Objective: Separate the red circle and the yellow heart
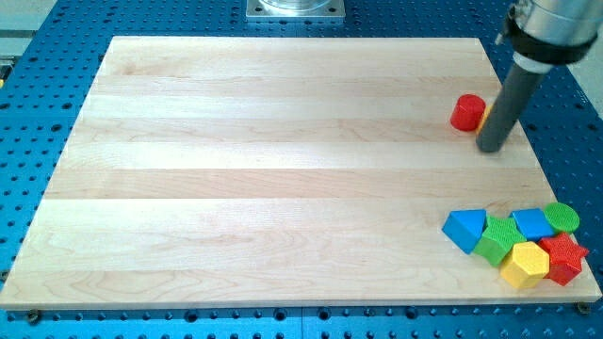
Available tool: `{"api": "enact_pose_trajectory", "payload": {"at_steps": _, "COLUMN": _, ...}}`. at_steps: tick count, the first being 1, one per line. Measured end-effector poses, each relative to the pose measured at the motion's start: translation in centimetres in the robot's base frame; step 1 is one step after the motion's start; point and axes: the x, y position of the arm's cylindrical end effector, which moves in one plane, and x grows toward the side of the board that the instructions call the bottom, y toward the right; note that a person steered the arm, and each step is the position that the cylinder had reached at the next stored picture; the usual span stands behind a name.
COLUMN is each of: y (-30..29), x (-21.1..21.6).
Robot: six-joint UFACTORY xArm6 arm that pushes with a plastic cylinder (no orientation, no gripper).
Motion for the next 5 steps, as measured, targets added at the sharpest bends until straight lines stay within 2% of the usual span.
{"api": "enact_pose_trajectory", "payload": {"at_steps": 1, "y": -0.1, "x": -2.3}}
{"api": "enact_pose_trajectory", "payload": {"at_steps": 3, "y": -0.1, "x": -2.2}}
{"api": "enact_pose_trajectory", "payload": {"at_steps": 4, "y": -0.1, "x": -0.6}}
{"api": "enact_pose_trajectory", "payload": {"at_steps": 5, "y": 1.2, "x": 3.6}}
